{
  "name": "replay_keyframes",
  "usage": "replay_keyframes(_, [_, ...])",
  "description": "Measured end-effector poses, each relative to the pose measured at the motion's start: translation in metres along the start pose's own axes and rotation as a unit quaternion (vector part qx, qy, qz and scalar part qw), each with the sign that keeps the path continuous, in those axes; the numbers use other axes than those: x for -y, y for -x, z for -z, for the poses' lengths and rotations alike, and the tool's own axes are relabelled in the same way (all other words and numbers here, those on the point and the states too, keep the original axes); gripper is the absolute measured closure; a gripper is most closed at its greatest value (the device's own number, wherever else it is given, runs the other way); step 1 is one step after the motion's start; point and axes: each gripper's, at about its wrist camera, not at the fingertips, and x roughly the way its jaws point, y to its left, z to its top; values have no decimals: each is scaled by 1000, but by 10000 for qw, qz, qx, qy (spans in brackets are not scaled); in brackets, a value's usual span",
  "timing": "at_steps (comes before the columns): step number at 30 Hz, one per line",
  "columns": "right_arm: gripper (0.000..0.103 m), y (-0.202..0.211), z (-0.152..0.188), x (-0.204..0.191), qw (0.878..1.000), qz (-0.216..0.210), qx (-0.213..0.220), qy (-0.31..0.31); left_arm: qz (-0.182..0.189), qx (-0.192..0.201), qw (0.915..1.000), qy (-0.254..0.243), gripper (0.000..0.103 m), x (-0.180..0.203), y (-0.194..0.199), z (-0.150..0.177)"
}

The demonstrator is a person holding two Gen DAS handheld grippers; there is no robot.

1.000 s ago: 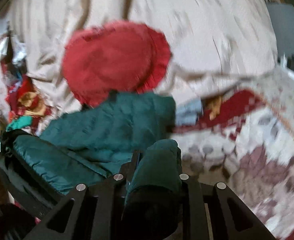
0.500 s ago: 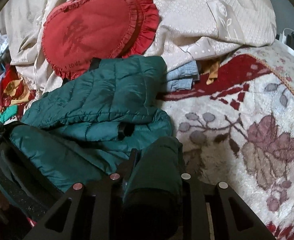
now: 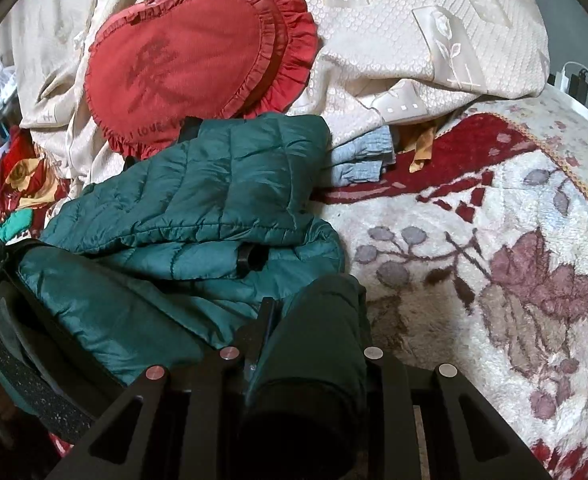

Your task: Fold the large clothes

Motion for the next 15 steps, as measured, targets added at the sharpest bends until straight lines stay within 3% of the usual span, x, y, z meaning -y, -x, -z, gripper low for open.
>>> replay_keyframes(3, [80,5,-2,2,9999,-75,45,-96,27,32,10000,20,81,1,2,1])
replay_keyframes(6, [82,28,-2,-8,9988,36,467,164,115,179,9997,121,83,-4,11,3])
replay_keyframes(9, [82,53,3,-11,9969,-27,751,247,306,455,9982,252,86,-15,37,7])
replay_keyframes(15, [83,112,28,-16,9930,-262,1111,305,778,604,9941,444,89,-46,99,41])
